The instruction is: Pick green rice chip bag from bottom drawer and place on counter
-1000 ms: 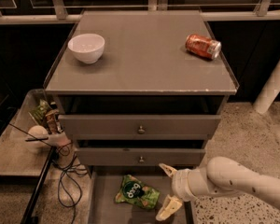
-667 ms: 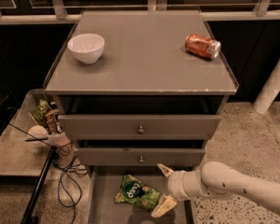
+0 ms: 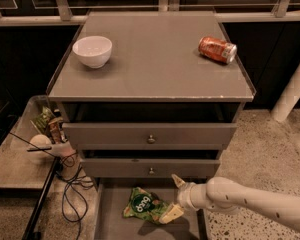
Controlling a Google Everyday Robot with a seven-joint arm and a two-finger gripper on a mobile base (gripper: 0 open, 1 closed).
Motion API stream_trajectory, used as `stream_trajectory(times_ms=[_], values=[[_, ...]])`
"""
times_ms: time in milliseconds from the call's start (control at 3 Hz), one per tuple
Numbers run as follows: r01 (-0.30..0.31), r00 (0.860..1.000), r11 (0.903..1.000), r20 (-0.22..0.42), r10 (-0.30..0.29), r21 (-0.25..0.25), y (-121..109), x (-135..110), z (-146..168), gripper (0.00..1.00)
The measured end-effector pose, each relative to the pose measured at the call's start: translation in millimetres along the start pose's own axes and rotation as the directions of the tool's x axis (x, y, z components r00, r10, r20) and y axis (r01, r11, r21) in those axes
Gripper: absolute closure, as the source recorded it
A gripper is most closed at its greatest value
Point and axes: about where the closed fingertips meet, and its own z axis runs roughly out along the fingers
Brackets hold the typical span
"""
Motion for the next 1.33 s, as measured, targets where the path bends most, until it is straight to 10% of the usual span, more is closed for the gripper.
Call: stream_trajectory(times_ms=[1333], values=[[-0.018, 0.998, 0.9984, -0.062, 0.015, -0.054, 11, 33, 45, 0.00]])
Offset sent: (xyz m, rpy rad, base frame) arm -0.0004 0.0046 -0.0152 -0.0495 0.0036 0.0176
